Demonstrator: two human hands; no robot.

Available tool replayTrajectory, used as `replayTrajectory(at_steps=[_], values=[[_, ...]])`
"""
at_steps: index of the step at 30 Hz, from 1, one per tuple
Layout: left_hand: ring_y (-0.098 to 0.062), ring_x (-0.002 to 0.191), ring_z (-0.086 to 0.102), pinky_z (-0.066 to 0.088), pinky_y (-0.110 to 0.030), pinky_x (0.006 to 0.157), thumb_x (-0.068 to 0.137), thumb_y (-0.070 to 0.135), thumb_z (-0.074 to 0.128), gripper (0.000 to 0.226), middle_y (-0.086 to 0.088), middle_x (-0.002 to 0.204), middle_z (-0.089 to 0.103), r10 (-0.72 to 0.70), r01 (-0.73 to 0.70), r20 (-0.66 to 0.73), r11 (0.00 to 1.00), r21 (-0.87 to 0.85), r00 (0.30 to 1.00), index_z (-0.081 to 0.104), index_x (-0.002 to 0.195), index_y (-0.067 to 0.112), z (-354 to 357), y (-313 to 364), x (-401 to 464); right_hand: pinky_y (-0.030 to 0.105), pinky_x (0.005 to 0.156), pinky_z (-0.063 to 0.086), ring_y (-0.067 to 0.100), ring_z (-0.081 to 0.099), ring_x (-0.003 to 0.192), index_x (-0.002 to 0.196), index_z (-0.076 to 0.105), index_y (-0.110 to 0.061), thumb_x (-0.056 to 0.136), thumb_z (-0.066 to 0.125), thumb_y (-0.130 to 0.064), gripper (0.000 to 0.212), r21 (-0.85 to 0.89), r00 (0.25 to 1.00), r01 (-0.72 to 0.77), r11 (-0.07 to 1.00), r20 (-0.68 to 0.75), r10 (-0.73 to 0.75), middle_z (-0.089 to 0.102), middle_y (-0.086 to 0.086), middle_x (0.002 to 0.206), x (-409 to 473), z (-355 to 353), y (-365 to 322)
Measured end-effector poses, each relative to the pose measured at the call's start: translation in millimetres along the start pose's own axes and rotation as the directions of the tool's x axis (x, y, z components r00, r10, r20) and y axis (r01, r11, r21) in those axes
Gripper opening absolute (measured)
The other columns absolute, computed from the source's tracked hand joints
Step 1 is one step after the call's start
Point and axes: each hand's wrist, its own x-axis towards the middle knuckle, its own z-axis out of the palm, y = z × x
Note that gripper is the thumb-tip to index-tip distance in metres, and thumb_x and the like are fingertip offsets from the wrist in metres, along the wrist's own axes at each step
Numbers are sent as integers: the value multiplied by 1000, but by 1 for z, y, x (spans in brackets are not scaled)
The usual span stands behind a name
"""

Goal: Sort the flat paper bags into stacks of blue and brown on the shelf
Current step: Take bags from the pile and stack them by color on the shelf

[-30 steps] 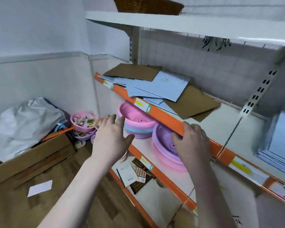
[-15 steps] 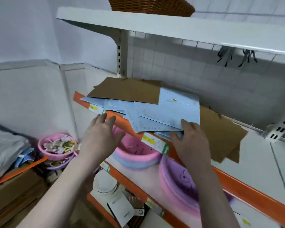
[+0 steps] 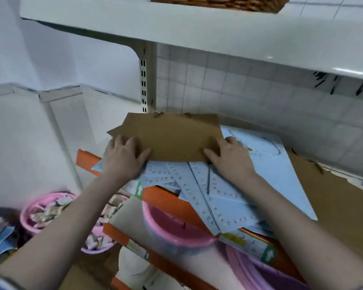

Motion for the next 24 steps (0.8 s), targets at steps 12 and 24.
replayTrajectory(at_steps=[12,24], values=[[-43,123,36,30,-50,101,69,66,65,91,-27,132,40,-113,119,40,976,-182,993,35,134,10,0,-20,42,37,100,34,32,42,123,136,42,-7,89,57,-46,63,204,968,-239,949,-23,249,50,16,131,37,15,-14],[-27,103,56,49,-44,90,78,24,74,58,-3,111,57,-167,106,-5,651,-751,986,47,129,18,-22,-21,42,31,86,42,27,55,109,127,54,-13,82,70,-30,51,512,927,-245,824,-126,354,56,10,123,37,-4,0]])
